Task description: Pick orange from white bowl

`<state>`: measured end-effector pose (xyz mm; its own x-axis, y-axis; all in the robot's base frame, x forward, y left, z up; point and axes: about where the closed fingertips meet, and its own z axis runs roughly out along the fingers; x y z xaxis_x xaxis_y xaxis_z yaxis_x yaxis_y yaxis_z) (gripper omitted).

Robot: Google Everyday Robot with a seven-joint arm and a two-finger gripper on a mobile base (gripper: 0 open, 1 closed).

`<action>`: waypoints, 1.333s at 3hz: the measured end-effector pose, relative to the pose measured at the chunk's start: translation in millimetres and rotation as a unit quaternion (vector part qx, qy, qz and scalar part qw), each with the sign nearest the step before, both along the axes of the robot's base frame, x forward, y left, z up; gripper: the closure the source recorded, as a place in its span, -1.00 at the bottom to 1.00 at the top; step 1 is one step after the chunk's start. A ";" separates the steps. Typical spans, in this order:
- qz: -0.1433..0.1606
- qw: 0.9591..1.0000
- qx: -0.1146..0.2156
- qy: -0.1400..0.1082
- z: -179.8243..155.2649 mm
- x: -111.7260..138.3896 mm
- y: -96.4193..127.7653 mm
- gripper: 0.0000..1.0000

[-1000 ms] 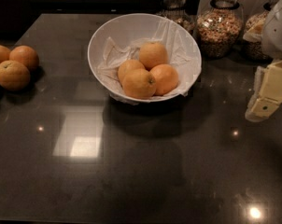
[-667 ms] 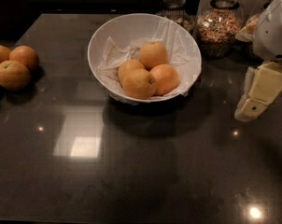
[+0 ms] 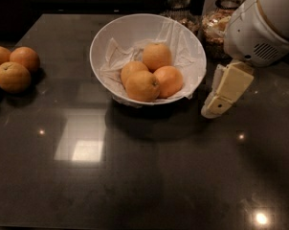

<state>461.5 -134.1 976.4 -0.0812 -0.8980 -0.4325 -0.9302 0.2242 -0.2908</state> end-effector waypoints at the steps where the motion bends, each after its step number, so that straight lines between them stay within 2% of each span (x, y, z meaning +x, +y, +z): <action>1: 0.000 1.000 0.000 0.000 0.0 0.0 0.0 -1.00; 2: -0.010 0.999 0.034 -0.004 -3.1 4.9 4.1 -1.00; 3: -0.014 0.996 0.090 -0.020 -6.6 24.7 26.8 -1.00; 4: -0.015 0.996 0.090 -0.021 -6.6 24.7 26.8 -1.00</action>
Offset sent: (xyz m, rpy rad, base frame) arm 0.0159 0.0078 -0.0118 0.1809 -0.0108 -0.0542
